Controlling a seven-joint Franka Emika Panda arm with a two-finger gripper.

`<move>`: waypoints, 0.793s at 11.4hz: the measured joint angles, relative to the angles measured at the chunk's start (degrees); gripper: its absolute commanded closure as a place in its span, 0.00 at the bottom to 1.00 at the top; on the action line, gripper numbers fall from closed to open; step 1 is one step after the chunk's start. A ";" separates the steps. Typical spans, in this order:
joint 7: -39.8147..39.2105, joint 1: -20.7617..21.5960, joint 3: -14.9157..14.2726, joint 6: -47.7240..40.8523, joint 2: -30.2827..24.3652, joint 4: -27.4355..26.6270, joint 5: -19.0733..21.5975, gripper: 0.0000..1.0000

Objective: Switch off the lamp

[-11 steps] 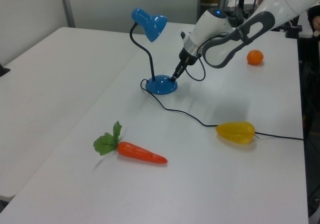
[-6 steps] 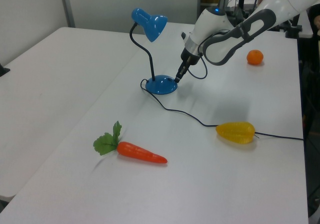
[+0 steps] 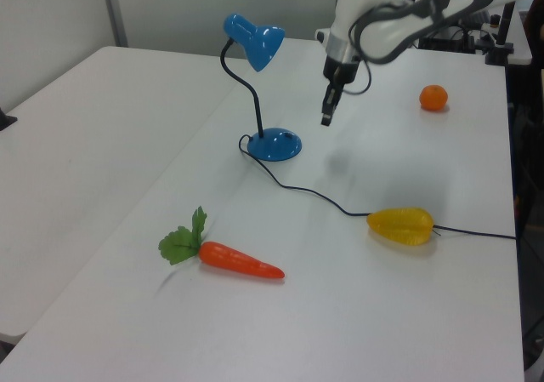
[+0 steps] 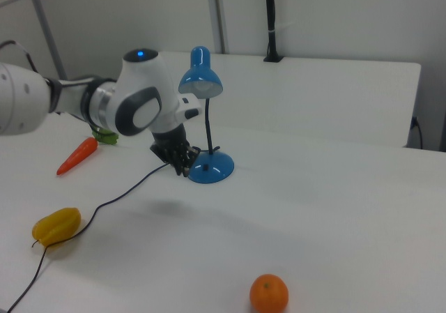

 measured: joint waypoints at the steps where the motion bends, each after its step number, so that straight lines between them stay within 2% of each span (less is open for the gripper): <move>1: 0.96 -0.46 -0.10 -4.94 -2.19 0.05 0.04 0.00; 6: 10.98 -1.24 -0.73 -16.69 -11.60 0.43 0.04 0.00; 9: 13.00 -1.24 -1.40 -30.74 -17.23 5.04 0.04 0.00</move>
